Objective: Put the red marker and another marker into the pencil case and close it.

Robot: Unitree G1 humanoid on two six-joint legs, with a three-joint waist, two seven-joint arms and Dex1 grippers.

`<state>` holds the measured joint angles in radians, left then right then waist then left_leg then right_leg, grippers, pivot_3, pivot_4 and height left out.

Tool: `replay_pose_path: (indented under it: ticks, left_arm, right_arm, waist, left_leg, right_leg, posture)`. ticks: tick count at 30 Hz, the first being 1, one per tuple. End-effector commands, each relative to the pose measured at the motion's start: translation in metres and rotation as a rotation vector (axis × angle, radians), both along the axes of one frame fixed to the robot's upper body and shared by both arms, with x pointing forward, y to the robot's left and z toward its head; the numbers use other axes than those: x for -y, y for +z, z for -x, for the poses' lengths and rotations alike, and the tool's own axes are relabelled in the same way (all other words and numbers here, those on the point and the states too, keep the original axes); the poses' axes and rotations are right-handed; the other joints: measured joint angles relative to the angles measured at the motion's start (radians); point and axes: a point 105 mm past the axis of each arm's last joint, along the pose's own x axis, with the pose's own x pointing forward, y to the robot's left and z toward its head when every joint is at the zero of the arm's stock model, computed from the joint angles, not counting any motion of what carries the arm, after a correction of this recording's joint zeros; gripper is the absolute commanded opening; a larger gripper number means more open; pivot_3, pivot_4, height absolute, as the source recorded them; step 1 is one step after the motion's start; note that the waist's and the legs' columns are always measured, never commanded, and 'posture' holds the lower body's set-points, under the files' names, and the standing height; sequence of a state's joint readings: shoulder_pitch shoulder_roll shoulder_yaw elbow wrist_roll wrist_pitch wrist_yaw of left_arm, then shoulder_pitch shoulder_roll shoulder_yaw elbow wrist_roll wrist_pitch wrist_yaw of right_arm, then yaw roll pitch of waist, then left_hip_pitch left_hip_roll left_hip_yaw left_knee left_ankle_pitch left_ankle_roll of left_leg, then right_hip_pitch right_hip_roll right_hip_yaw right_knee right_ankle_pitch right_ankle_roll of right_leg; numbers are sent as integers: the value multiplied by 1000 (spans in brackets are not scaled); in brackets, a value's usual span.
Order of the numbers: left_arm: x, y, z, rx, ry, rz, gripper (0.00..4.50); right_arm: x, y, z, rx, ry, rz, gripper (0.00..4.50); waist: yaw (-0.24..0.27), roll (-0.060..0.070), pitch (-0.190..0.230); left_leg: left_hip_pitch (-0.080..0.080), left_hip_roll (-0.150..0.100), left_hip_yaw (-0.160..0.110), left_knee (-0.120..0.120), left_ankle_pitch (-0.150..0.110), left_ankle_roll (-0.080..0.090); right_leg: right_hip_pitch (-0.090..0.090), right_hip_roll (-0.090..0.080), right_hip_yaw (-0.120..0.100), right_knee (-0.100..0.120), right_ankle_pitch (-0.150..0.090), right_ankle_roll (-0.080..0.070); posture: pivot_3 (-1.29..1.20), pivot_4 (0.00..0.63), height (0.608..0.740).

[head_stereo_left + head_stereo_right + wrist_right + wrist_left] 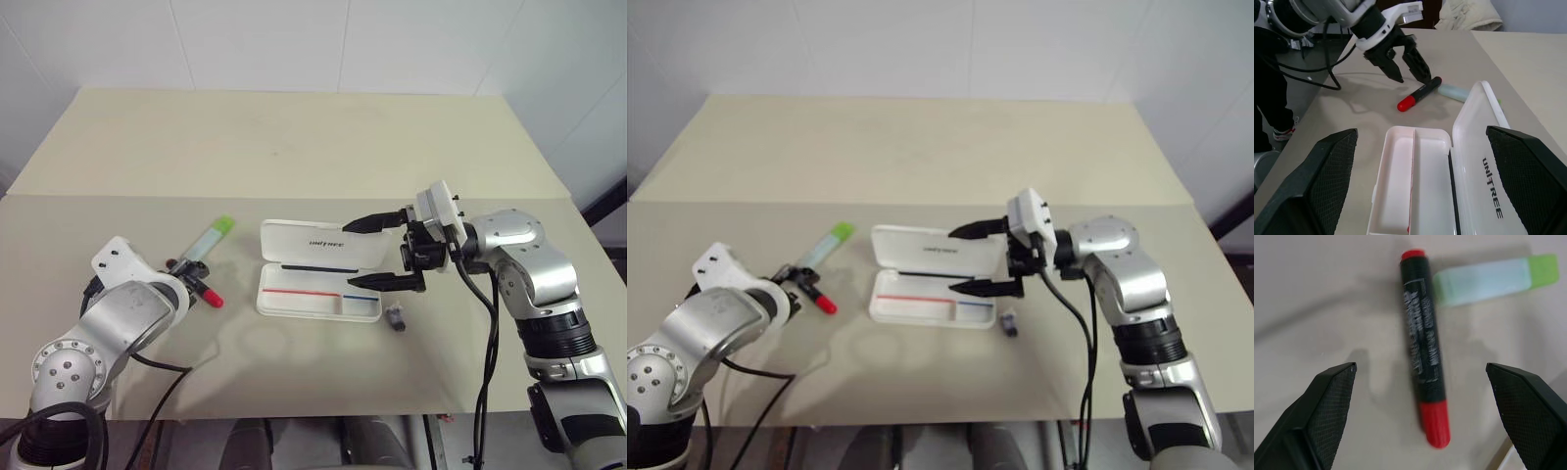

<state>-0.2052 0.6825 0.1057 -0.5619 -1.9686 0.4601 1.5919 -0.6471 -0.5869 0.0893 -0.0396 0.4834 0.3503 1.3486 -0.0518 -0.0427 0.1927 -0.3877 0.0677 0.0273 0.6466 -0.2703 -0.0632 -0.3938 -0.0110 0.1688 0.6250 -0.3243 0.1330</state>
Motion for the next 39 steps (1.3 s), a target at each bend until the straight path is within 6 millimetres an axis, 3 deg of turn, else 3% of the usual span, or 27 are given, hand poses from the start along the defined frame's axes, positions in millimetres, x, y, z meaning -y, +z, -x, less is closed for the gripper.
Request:
replay_pose_path:
  ticks: [1, 14, 18, 27, 35, 39]
  left_arm:
    - [1, 5, -8, 13, -20, -10, 4500]
    - [-2, -12, -14, -71, -27, -6, 4500]
    - [-6, -17, -13, -91, -15, -1, 3576]
    - [-4, -16, -15, -72, -42, 1, 599]
    - [-13, 2, -21, 65, -28, -54, 528]
    - [-13, 32, -19, 307, -102, -182, 528]
  right_arm:
    - [-2, 9, 6, 40, 9, -33, 4450]
    - [-3, 9, 11, 49, -11, -53, 4450]
    - [-3, 12, 13, 57, -11, -57, 4500]
    - [-3, 17, 14, 61, -8, -69, 4500]
    - [-2, 14, 11, 57, -9, -65, 4500]
    - [1, 12, 8, 49, -14, -55, 4500]
  waist:
    - [0, 0, 0]
    - [0, 0, 0]
    - [0, 0, 0]
    - [24, 1, 0]
    - [23, 1, 1]
    - [17, 0, 1]
  left_leg:
    - [0, 0, 0, 0, 0, 0]
    - [0, 0, 0, -1, 0, 0]
    - [0, 0, 0, 0, 0, 0]
    - [0, 0, 0, 0, 0, 0]
    - [0, 0, 1, 0, 0, 0]
    - [0, 0, 3, -2, 0, -1]
  right_leg:
    - [0, 0, 0, 0, 0, 0]
    - [-1, 0, 0, 0, 0, 1]
    - [0, 0, 0, 0, 0, 0]
    - [0, 0, 0, -1, -1, -3]
    - [0, -1, 0, -3, -3, -8]
    - [-1, -1, 1, -4, -3, -8]
  posture:
    - [0, 150, 740]
    - [0, 150, 740]
    - [0, 150, 740]
    - [0, 150, 740]
    - [0, 150, 740]
    - [0, 150, 740]
